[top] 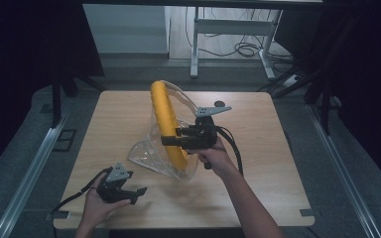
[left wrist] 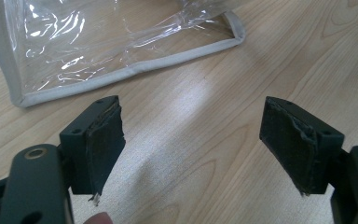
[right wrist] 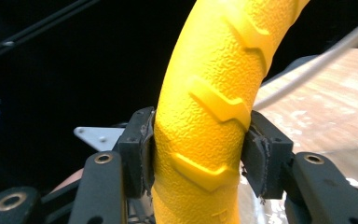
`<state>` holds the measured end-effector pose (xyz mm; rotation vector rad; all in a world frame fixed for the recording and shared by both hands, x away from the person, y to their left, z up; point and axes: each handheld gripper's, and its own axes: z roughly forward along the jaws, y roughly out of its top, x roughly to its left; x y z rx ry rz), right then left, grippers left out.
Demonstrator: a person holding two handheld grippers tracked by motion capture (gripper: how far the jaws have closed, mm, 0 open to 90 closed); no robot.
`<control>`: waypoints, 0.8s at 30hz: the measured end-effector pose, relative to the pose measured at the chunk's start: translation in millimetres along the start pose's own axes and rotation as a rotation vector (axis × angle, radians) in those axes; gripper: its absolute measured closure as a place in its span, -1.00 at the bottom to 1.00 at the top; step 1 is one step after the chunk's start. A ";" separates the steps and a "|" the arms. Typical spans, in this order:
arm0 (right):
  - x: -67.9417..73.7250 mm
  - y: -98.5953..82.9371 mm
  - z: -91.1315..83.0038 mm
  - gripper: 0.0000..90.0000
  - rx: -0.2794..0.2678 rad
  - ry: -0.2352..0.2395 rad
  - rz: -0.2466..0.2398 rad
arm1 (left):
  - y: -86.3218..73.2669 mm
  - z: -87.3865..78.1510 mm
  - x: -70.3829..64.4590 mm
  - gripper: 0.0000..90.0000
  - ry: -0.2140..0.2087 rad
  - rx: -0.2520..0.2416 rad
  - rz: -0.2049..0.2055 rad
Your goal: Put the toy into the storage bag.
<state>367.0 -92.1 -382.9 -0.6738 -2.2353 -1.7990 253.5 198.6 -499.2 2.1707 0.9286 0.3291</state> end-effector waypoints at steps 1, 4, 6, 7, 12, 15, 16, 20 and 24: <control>-1.1 -0.5 -0.9 0.08 -0.006 -0.013 0.005 | 0.1 0.0 0.0 -0.52 0.000 0.001 0.000; -2.5 -1.7 -2.7 0.05 -0.011 -0.075 -0.015 | 0.0 0.4 -0.1 -0.52 0.001 0.003 0.001; -3.3 -2.6 -3.3 0.05 -0.009 -0.101 -0.027 | -0.1 0.6 -0.1 -0.52 0.000 0.004 0.001; -3.8 -3.1 -3.7 0.04 -0.009 -0.100 -0.026 | -0.1 0.6 -0.2 -0.52 0.001 0.004 0.001; -1.8 -4.5 -4.6 -0.09 -0.015 -0.103 -0.035 | -0.1 0.5 -0.2 -0.52 0.001 0.004 0.002; 1.0 -4.6 -9.0 -0.17 -0.030 -0.118 -0.042 | -0.1 0.1 0.0 -0.52 0.002 0.004 0.003; 2.2 -5.0 -11.5 -0.18 -0.040 -0.125 -0.045 | -0.2 0.2 -0.2 -0.52 0.002 0.004 -0.001; 5.0 -8.0 -24.5 -0.21 -0.068 -0.130 -0.058 | -0.1 0.5 -0.3 -0.52 0.001 0.006 0.001; 4.9 -15.9 -43.3 -0.16 -0.086 -0.201 -0.087 | -0.1 0.4 -0.4 -0.52 0.001 0.003 0.002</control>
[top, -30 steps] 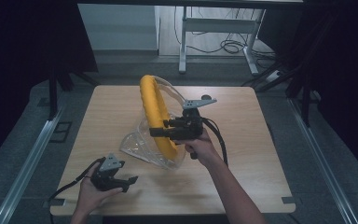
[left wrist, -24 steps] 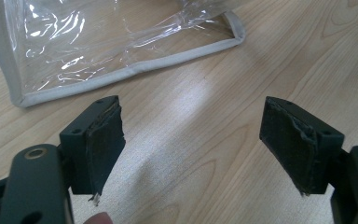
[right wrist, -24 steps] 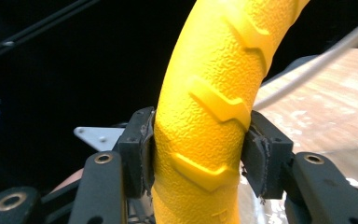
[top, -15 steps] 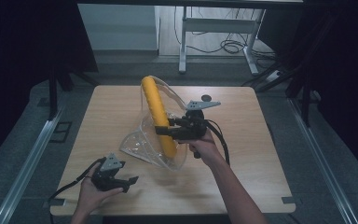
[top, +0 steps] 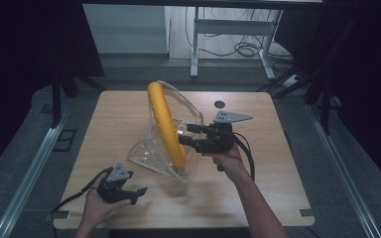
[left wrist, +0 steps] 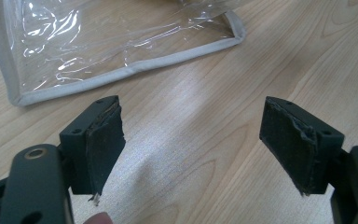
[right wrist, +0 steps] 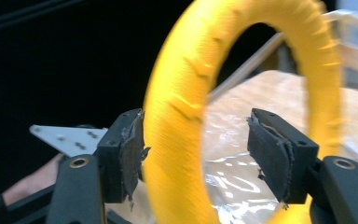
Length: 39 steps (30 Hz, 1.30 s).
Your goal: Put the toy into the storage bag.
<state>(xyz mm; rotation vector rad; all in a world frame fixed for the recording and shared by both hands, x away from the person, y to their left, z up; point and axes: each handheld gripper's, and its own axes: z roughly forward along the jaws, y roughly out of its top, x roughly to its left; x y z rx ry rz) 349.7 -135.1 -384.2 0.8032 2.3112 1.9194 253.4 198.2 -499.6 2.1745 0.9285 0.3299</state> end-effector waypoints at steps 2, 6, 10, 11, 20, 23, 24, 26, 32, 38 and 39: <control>-0.9 -1.3 -2.6 -0.16 -0.003 -0.002 0.000 | 0.0 0.0 0.1 -0.52 0.000 0.000 0.000; -7.4 -9.2 -17.0 -0.15 0.017 -0.040 -0.019 | -0.1 0.1 0.1 -0.52 0.002 0.001 0.000; -17.0 -21.3 -34.6 -0.14 0.036 -0.102 -0.036 | -0.1 0.6 -0.2 -0.52 0.002 0.002 -0.002; -17.0 -21.3 -34.6 -0.14 0.036 -0.102 -0.036 | -0.1 0.6 -0.2 -0.52 0.002 0.002 -0.002; -39.7 -56.4 -69.6 -0.13 0.060 -0.236 -0.016 | -0.2 1.1 -0.3 -0.52 0.003 0.006 -0.002; -45.2 -66.4 -77.0 -0.13 0.059 -0.256 -0.003 | -0.2 1.4 -0.4 -0.52 0.002 0.007 -0.002; -46.7 -69.4 -79.0 -0.13 0.060 -0.260 0.000 | -0.2 1.5 -0.4 -0.52 0.002 0.007 -0.001; -47.6 -71.4 -80.3 -0.13 0.060 -0.264 0.005 | -0.3 1.7 -0.5 -0.52 0.002 0.007 -0.004; -51.8 -81.6 -84.0 -0.13 0.056 -0.274 0.018 | -0.3 1.9 -0.7 -0.52 0.002 0.008 -0.005; -49.7 -83.9 -82.3 -0.13 0.063 -0.279 0.010 | -0.3 2.1 -0.8 -0.52 0.002 0.009 -0.005; -49.5 -84.5 -82.0 -0.13 0.068 -0.280 0.008 | -0.2 1.9 -0.7 -0.52 0.002 0.008 -0.005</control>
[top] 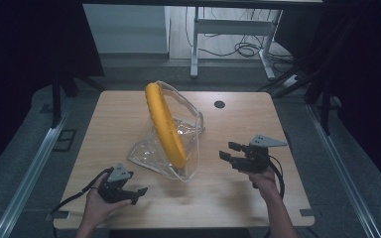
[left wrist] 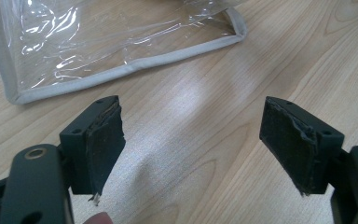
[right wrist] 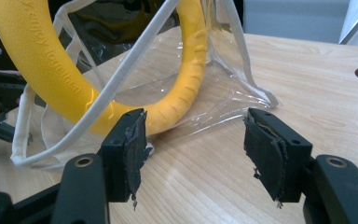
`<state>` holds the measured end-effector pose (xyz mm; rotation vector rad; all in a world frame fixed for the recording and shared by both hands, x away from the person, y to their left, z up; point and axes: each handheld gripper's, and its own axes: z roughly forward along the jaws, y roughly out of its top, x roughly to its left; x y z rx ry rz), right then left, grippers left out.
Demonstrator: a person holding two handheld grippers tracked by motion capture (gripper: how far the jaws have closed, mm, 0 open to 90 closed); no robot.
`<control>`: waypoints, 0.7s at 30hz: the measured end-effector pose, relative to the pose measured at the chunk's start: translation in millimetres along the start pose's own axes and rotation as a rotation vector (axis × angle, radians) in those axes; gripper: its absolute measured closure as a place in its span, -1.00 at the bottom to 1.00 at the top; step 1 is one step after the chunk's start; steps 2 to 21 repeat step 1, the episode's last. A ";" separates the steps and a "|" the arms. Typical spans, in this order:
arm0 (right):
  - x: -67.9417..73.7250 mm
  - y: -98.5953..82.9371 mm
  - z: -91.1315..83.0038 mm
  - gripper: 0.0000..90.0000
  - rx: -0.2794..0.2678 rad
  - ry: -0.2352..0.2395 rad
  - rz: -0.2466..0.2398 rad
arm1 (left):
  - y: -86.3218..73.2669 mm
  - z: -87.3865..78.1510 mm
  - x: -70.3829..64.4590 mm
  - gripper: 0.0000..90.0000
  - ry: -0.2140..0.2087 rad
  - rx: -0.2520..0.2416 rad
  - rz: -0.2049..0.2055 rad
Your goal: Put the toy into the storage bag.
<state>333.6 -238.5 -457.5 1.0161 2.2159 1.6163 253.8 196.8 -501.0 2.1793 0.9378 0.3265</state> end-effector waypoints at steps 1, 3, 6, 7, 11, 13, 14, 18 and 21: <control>0.5 -1.5 0.7 -0.13 0.007 -0.002 -0.005 | 0.0 -0.2 0.1 -0.52 0.000 -0.001 0.000; 0.5 -1.5 0.7 -0.13 0.007 -0.002 -0.005 | 0.0 -0.2 0.1 -0.52 0.000 -0.001 0.000; 0.5 -1.5 0.7 -0.13 0.007 -0.002 -0.005 | 0.0 -0.2 0.1 -0.52 0.000 -0.001 0.000; 0.5 -1.5 0.7 -0.13 0.007 -0.002 -0.005 | 0.0 -0.2 0.1 -0.52 0.000 -0.001 0.000; 0.5 -1.5 0.7 -0.13 0.007 -0.002 -0.005 | 0.0 -0.2 0.1 -0.52 0.000 -0.001 0.000; 0.5 -1.5 0.7 -0.13 0.007 -0.002 -0.005 | 0.0 -0.2 0.1 -0.52 0.000 -0.001 0.000; 0.5 -1.5 0.7 -0.13 0.007 -0.002 -0.005 | 0.0 -0.2 0.1 -0.52 0.000 -0.001 0.000; 0.5 -1.5 0.7 -0.13 0.007 -0.002 -0.005 | 0.0 -0.2 0.1 -0.52 0.000 -0.001 0.000; 0.5 -1.5 0.7 -0.13 0.007 -0.002 -0.005 | 0.0 -0.2 0.1 -0.52 0.000 -0.001 0.000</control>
